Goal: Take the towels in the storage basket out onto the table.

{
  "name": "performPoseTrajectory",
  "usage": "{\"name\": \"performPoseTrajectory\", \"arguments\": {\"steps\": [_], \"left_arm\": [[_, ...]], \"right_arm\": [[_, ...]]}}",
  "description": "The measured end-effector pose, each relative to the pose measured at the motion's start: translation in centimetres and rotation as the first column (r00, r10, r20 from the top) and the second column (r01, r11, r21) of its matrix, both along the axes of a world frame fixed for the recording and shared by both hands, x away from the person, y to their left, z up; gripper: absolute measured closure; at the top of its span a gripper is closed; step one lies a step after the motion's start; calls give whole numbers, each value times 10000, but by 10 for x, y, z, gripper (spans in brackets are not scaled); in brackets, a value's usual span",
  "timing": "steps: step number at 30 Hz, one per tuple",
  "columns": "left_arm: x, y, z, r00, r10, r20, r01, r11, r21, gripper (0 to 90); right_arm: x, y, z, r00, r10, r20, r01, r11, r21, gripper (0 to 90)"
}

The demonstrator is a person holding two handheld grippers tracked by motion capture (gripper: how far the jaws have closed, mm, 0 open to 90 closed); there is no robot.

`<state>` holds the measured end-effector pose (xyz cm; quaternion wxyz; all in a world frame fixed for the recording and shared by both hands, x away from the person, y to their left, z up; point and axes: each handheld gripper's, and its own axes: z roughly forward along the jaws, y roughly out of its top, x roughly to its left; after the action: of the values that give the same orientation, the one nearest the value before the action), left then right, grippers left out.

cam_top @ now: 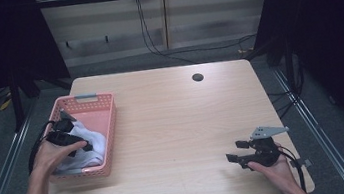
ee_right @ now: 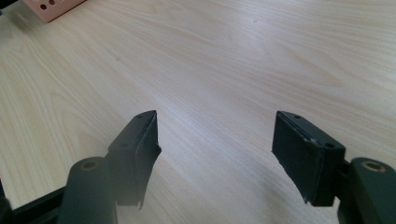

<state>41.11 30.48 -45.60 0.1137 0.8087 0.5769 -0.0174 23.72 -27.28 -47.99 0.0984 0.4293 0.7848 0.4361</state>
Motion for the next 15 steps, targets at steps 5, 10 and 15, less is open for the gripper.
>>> {"name": "performPoseTrajectory", "arguments": {"steps": [5,10,15], "left_arm": [[5,-2,1,9992,-134,-387,144,9996,257,90],[4,-1,3,9993,-155,-348,165,9995,285,190],[4,1,7,9997,-147,-213,150,9998,153,386]], "right_arm": [[-1,2,1,10000,96,-18,-96,9999,-35,312],[-2,3,1,9998,199,36,-199,9997,-131,311],[-1,3,1,9999,147,13,-147,9998,-117,311]]}}
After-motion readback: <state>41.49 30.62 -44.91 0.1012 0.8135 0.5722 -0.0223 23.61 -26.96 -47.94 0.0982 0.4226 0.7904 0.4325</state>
